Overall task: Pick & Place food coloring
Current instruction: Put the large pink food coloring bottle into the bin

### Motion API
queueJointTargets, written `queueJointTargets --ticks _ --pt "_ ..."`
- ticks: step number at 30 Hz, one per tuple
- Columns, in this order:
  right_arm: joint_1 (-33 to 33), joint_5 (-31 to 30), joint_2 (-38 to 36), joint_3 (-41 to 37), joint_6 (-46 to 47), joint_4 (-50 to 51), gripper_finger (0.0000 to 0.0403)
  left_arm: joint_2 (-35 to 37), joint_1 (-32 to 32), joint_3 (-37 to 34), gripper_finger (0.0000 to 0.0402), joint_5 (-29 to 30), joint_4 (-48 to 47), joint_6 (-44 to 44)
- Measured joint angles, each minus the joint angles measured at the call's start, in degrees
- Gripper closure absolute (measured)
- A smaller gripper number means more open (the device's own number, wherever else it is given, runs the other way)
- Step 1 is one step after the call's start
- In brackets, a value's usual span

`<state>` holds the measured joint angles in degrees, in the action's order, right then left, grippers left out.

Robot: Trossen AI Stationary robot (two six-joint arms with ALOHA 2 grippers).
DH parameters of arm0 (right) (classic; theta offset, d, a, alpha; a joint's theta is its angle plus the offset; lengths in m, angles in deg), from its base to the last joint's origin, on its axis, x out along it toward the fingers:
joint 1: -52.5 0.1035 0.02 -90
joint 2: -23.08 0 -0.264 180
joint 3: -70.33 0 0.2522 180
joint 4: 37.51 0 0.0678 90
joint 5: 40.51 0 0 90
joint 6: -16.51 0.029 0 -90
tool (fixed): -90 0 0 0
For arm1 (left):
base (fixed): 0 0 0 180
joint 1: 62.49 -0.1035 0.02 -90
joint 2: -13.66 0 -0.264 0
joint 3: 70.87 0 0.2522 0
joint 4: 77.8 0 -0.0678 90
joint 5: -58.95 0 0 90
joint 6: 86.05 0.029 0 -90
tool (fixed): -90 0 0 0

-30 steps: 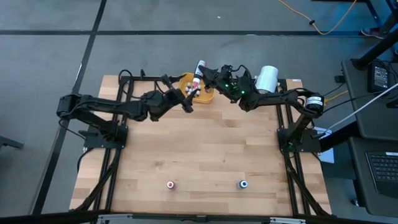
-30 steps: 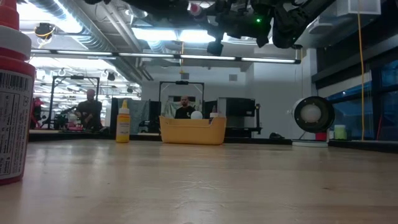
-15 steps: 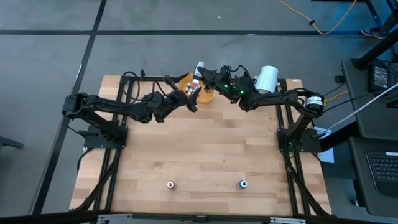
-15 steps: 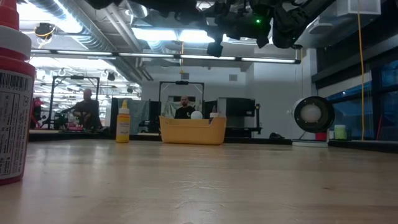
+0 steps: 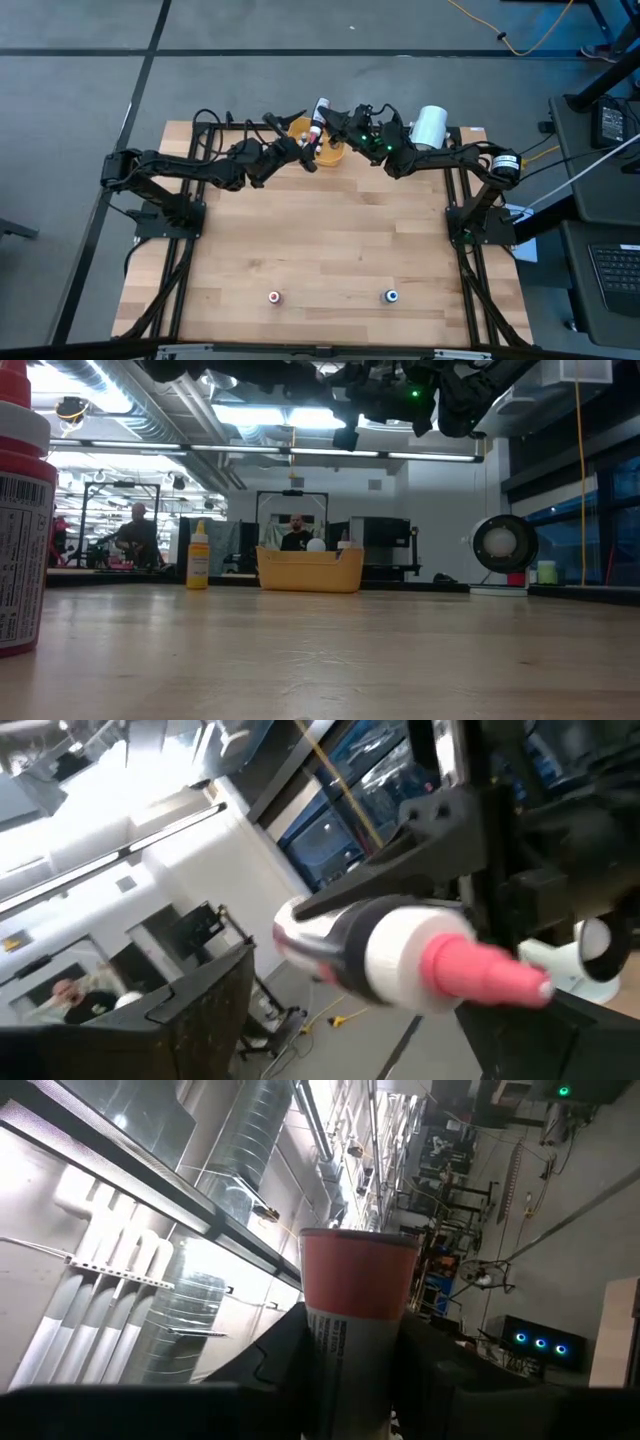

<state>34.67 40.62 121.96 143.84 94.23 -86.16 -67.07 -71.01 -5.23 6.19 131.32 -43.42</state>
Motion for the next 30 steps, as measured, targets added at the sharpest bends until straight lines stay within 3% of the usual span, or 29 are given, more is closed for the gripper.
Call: queueJointTargets --ticks 12,21,25,30 --pt "0.0 2.2 0.0 0.0 -0.1 -0.4 0.0292 -3.2 -0.3 3.9 0.0159 -3.3 0.1 -0.6" --pt "0.0 2.3 0.1 0.0 -0.3 -0.8 0.0289 -3.2 0.8 4.0 0.0179 1.9 -1.1 0.8" --pt "0.0 2.5 0.0 0.0 -0.2 -2.3 0.0294 -3.2 2.2 3.9 0.0174 8.5 -1.6 3.3" --pt "0.0 3.1 -0.1 0.4 -0.2 -2.0 0.029 -3.2 2.4 3.9 0.017 9.5 -1.4 3.2"
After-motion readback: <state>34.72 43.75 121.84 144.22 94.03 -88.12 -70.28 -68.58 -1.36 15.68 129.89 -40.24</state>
